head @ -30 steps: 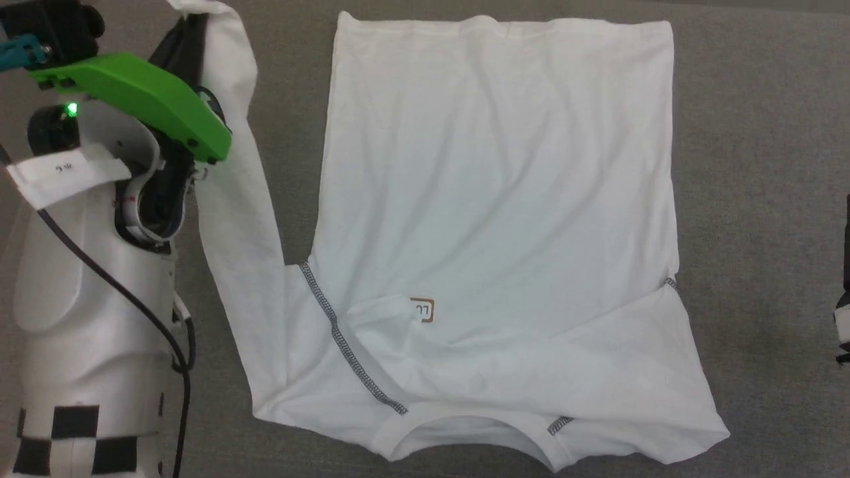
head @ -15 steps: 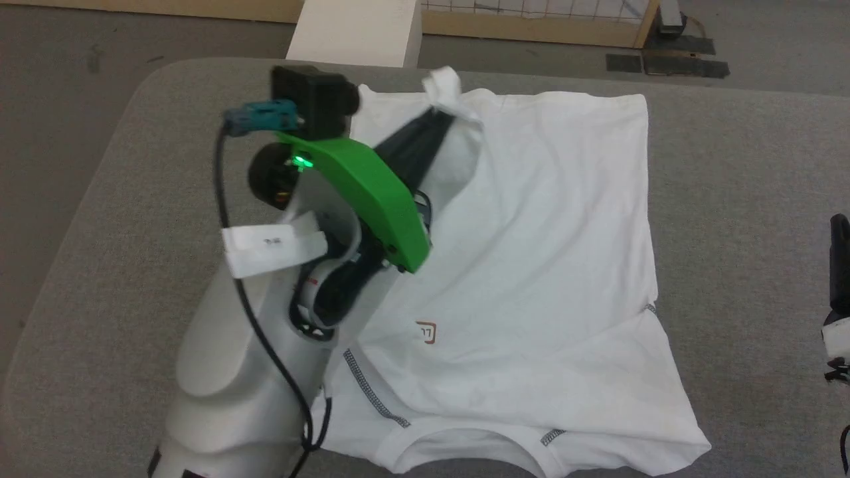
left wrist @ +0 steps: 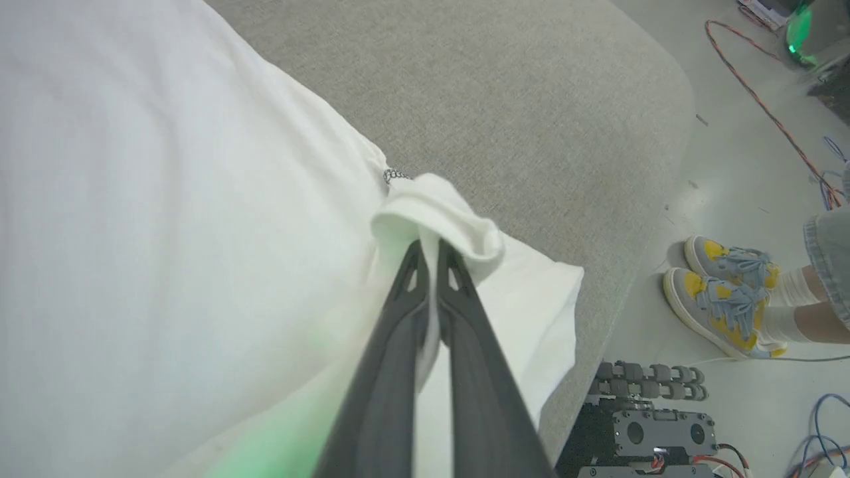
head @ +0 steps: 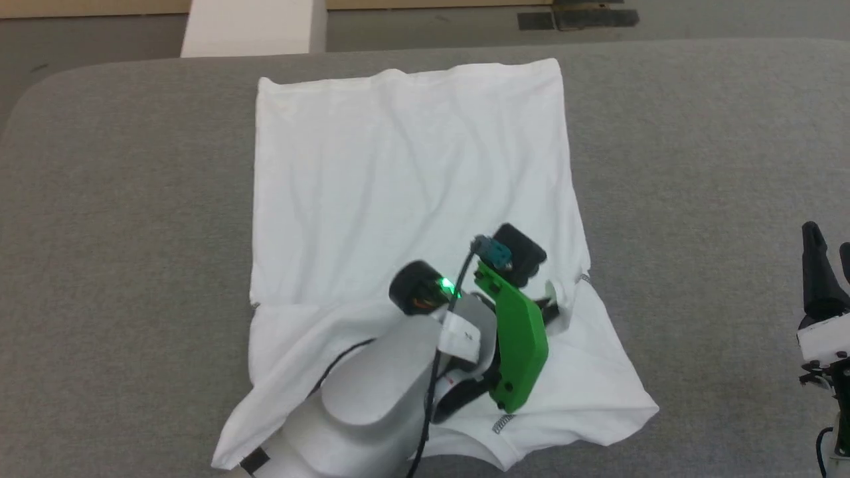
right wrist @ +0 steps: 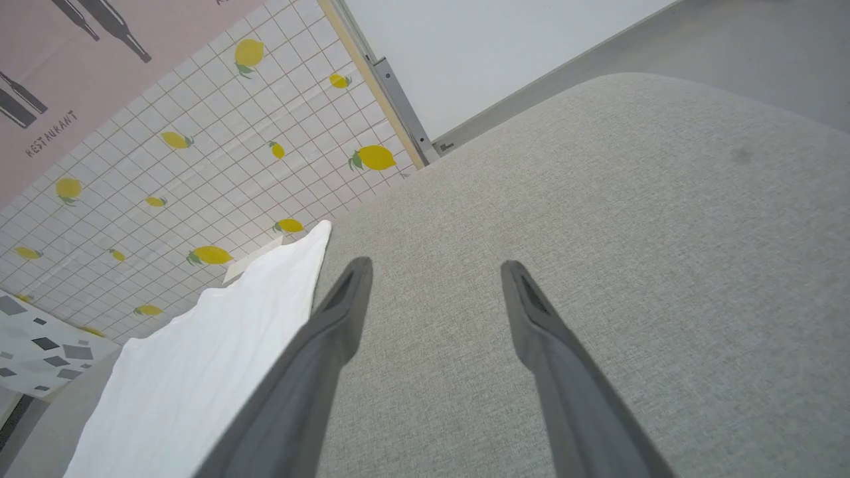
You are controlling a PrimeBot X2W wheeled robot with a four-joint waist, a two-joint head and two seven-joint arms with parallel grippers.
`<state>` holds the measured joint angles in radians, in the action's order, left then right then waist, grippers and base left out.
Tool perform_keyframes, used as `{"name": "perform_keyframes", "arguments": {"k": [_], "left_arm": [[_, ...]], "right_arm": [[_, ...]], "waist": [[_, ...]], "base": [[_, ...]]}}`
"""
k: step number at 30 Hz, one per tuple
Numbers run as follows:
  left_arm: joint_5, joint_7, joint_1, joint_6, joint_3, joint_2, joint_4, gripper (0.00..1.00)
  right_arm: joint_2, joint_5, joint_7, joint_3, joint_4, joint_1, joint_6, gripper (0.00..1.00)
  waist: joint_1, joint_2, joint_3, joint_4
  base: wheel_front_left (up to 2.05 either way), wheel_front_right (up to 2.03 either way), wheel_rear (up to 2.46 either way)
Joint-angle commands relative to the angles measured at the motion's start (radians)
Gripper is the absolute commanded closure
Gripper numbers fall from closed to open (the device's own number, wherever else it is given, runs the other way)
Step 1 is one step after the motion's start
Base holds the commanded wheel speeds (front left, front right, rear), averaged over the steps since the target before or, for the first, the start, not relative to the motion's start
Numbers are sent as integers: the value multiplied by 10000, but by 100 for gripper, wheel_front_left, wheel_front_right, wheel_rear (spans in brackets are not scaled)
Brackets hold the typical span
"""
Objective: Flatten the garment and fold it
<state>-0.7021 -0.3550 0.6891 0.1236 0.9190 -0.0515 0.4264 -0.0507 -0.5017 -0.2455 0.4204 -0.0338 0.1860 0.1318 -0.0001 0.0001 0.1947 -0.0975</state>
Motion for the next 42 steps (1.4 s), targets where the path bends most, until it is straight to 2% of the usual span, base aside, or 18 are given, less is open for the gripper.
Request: {"name": "perform_keyframes", "arguments": {"k": [1, 5, 7, 13, 17, 20, 21, 22, 28, 30, 33, 34, 35, 39, 42], "left_arm": [[-144, 45, 122, 68, 235, 9, 210, 100], [-587, 63, 125, 69, 933, 10, 727, 100], [-887, -34, 98, 62, 1051, 11, 979, 0], [-1835, 87, 514, -165, 877, 11, 807, 0], [-2342, 547, 1039, -349, 124, -2, 668, 0], [-2577, 1299, 1340, -471, -745, -310, 692, 0], [-2605, 2339, 1472, -637, -1571, -792, 708, 0], [-2583, 2723, 1452, -703, -1837, -1017, 734, 0], [-1880, 5484, 934, -1141, -3005, -2375, 658, 0], [-1730, 5978, 543, -1313, -3505, -2708, 510, 0], [-1315, 6152, -266, -1594, -4542, -3099, -91, 0], [-477, 6162, -1392, -1903, -5963, -3163, -1239, 0], [-209, 6163, -1900, -1955, -6390, -3106, -1576, 0], [658, 6165, -3223, -1987, -7651, -2713, -2679, 0], [1073, 6166, -3725, -1900, -8149, -2407, -3159, 0]], "right_arm": [[5, -52, 89, 7, -48, -72, -11, 0], [5, -61, 156, 51, -112, -118, -11, 0], [5, -54, 173, 42, -152, -108, -11, 0], [5, 41, 127, -55, -114, -60, -11, 0], [5, 88, 57, -131, 8, -96, -11, 0], [5, 156, -74, -261, 98, -99, -11, 0], [5, 230, -163, -446, 256, -94, -11, 0], [5, 263, -188, -520, 324, -87, -11, 0], [5, 405, -382, -894, 443, 84, -11, 0], [5, 429, -438, -1003, 419, 161, -11, 0], [5, 435, -488, -1160, 398, 294, -11, 0], [5, 459, -532, -1302, 343, 486, -11, 0], [5, 493, -557, -1339, 307, 560, -11, 0], [5, 806, -740, -1361, 106, 915, -11, 0], [5, 1126, -908, -1345, -116, 1346, -11, 0]], "waist": [[1, -1, 209, -230], [1, -1, 254, -190], [1, -1, 241, -135], [1, -1, 69, 247], [1, -1, -115, 586], [1, -1, -283, 795], [1, -1, -397, 971], [1, -1, -434, 1021], [1, -1, -540, 1158], [1, -1, -560, 1175], [1, -1, -506, 1154], [1, -1, -370, 1091], [1, -1, -301, 1085], [1, -1, 110, 1110], [1, -1, 514, 1167]], "base": [[0, 0, 0], [0, 0, 0], [0, 0, 0], [0, 0, 0], [0, 0, 0], [0, 0, 0], [0, 0, 0], [0, 0, 0], [0, 0, 0], [0, 0, 0], [0, 0, 0], [0, 0, 0], [0, 0, 0], [0, 0, 0], [0, 0, 0]]}}
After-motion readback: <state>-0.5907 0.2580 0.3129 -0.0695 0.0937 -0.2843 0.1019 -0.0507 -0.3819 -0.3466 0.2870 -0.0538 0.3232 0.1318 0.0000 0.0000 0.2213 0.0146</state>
